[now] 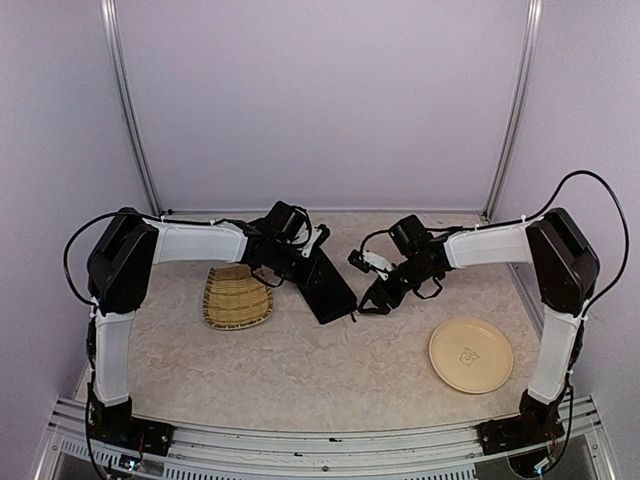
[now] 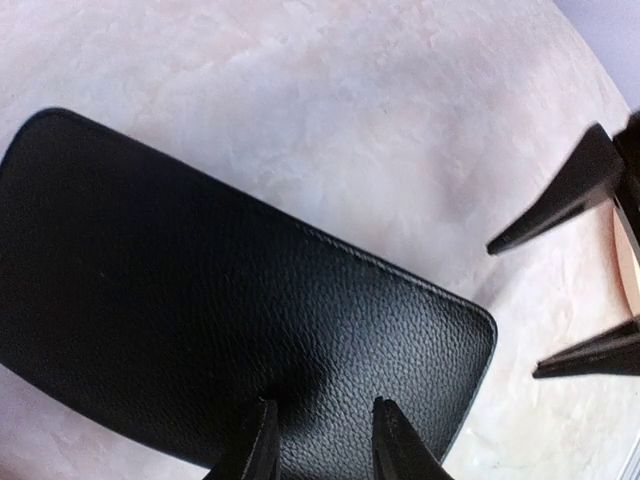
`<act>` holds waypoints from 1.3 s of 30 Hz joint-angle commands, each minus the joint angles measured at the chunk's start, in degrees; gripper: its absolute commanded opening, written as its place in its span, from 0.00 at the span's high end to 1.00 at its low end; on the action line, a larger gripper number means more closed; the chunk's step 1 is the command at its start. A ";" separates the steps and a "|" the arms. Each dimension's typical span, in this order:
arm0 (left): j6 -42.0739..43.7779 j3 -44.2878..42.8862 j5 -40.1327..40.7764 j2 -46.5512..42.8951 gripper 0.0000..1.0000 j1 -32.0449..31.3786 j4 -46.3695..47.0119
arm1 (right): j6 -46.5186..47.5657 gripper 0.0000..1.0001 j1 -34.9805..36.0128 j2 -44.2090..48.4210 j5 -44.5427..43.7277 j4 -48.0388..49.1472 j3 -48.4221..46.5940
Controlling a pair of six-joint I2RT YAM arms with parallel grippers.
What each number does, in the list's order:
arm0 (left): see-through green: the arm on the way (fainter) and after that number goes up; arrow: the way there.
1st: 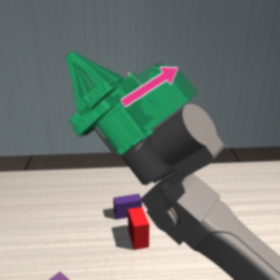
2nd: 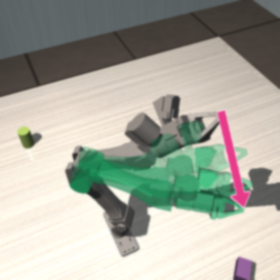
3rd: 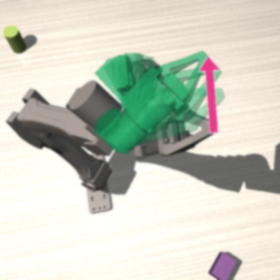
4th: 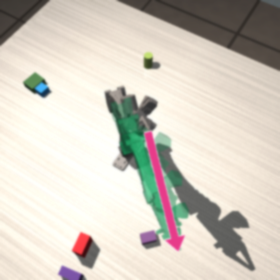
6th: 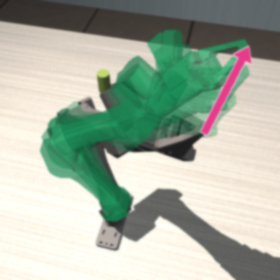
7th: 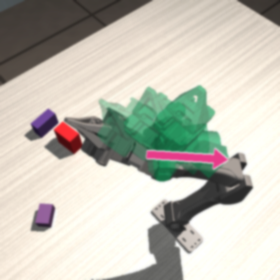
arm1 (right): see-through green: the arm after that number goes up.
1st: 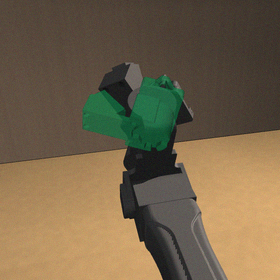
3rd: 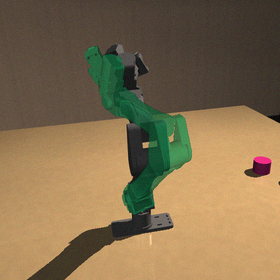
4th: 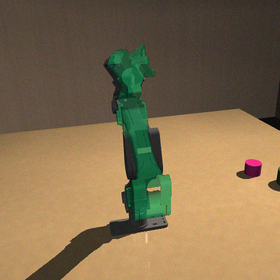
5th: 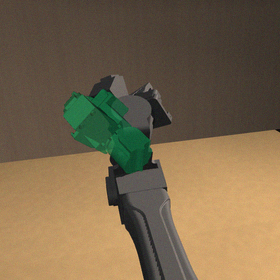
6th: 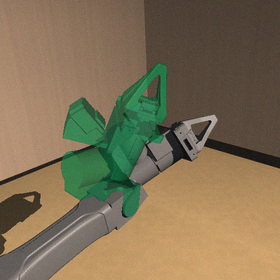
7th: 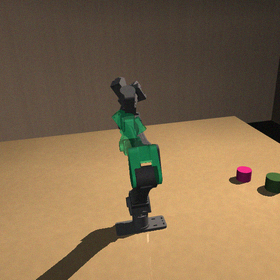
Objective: Sort the hair-cutting tools
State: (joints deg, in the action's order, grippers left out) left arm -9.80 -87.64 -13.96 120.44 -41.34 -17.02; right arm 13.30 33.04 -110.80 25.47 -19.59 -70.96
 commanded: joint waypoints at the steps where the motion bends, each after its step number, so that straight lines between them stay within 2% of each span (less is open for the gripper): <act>1: 0.93 -2.62 -1.57 3.04 0.68 0.56 1.57 | -1.04 0.37 1.52 2.88 -1.32 1.05 2.64; 14: 0.32 -3.70 -1.60 6.97 0.68 0.74 0.37 | -3.37 0.46 4.91 -1.87 -4.10 3.42 1.09; 24: 0.30 -2.85 -2.58 8.18 0.72 0.89 0.52 | -4.79 0.49 6.85 -5.53 -7.40 3.09 -1.05; 30: 0.65 -2.79 -2.40 8.55 0.73 1.16 0.52 | -5.37 0.78 6.87 -6.48 -9.89 1.98 -1.69; 35: 0.86 -2.39 -1.90 8.30 0.72 1.52 0.50 | -4.50 0.98 6.87 -4.76 -8.39 2.70 0.09; 39: 0.66 -0.49 0.08 6.07 0.66 1.19 1.50 | -3.38 1.00 6.87 -3.90 -3.36 2.99 1.25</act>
State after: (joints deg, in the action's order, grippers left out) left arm -9.78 -90.54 -16.43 125.43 -39.94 -15.07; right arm 8.73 39.27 -114.98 17.89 -16.60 -71.77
